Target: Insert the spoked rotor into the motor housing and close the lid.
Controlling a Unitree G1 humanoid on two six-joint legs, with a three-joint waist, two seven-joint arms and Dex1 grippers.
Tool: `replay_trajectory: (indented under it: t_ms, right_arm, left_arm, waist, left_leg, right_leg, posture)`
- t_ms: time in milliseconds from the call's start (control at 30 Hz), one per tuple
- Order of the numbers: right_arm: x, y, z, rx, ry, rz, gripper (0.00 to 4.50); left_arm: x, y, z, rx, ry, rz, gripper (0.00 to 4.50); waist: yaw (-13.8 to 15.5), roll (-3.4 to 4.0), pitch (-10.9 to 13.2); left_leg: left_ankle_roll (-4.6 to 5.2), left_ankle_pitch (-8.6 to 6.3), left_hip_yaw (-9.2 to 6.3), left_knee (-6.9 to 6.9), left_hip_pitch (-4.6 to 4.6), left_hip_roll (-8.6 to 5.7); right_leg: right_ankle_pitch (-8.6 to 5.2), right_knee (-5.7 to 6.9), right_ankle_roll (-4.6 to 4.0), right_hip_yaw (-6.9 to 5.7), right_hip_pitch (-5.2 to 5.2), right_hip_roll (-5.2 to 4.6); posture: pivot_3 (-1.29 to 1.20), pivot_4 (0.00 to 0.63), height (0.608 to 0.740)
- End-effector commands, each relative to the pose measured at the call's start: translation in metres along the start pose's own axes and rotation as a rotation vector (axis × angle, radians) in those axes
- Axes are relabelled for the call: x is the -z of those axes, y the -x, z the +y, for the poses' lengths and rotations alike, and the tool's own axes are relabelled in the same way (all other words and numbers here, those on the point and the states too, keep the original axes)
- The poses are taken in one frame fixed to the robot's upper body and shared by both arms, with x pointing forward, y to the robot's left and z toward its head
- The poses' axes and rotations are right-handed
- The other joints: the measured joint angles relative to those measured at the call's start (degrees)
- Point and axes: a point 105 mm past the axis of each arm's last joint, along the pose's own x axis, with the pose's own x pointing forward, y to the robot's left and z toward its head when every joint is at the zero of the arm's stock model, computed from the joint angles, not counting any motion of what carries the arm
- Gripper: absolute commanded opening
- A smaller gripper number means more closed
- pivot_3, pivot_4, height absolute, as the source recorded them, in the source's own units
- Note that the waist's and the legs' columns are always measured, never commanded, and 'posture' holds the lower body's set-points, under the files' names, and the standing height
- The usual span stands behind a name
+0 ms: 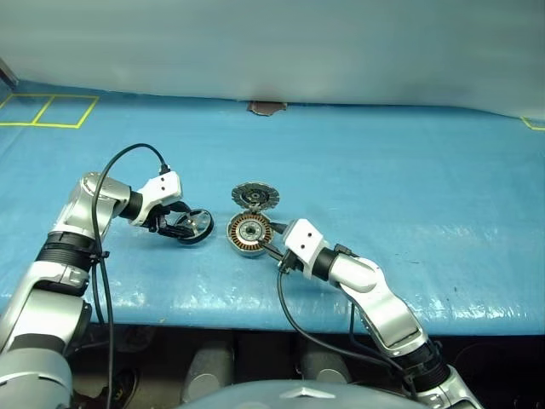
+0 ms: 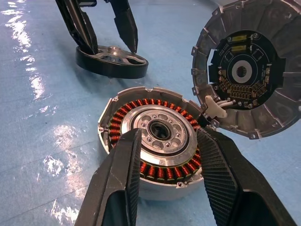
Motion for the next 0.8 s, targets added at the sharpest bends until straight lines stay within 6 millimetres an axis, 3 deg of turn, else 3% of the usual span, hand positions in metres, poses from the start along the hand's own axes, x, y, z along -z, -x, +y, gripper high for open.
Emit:
replay_trajectory:
  t_ms: [33,100,233,433,567,800]
  right_arm:
    - [-0.012,0.002,-0.006,0.025,0.027,-0.049,1.96]
    - [-0.012,0.002,-0.006,0.028,0.028,-0.051,1.96]
    - [-0.014,0.001,-0.008,0.038,0.033,-0.058,1.96]
    - [-0.014,0.002,-0.009,0.051,0.036,-0.058,1.96]
    - [-0.014,0.001,-0.009,0.051,0.038,-0.056,1.96]
    - [-0.014,0.000,-0.010,0.048,0.048,-0.054,1.96]
  left_arm:
    - [0.023,-0.006,-0.010,0.046,0.051,0.107,3.57]
    - [0.024,-0.007,-0.010,0.050,0.053,0.118,3.57]
    - [0.021,-0.010,-0.009,0.048,0.030,0.120,2.75]
    - [0.020,-0.010,-0.009,0.050,0.019,0.121,2.75]
    - [0.017,-0.009,-0.007,0.032,0.011,0.103,2.00]
    - [0.003,-0.001,0.001,-0.011,-0.005,0.009,2.00]
  waist:
    - [0.0,0.02,0.0]
    - [0.0,0.03,0.0]
    - [0.0,0.12,-0.1]
    - [0.0,0.28,-0.2]
    - [0.1,0.39,-0.3]
    - [0.2,0.44,-0.4]
  left_leg:
    - [0.00,0.00,0.00,0.00,0.00,0.00]
    - [0.00,0.00,0.01,0.00,0.01,0.00]
    - [0.00,0.00,0.01,-0.01,0.04,0.00]
    - [0.00,0.00,0.02,0.01,0.14,0.05]
    - [0.00,0.00,0.02,0.01,0.14,0.06]
    - [0.01,0.01,0.03,0.05,0.13,0.10]
  right_leg:
    - [0.00,0.00,0.00,0.00,0.00,0.00]
    - [0.00,0.00,0.00,0.00,0.01,0.00]
    - [-0.01,0.00,-0.02,0.01,0.04,0.00]
    - [-0.02,0.03,-0.04,0.01,0.10,0.02]
    - [-0.03,0.03,-0.06,0.01,0.10,0.02]
    - [-0.03,0.05,-0.07,-0.01,0.10,0.05]
  posture:
    - [0.00,0.150,0.740]
    - [0.00,0.150,0.740]
    - [0.00,0.150,0.740]
    - [0.00,0.150,0.740]
    - [0.00,0.150,0.740]
    - [0.00,0.150,0.740]
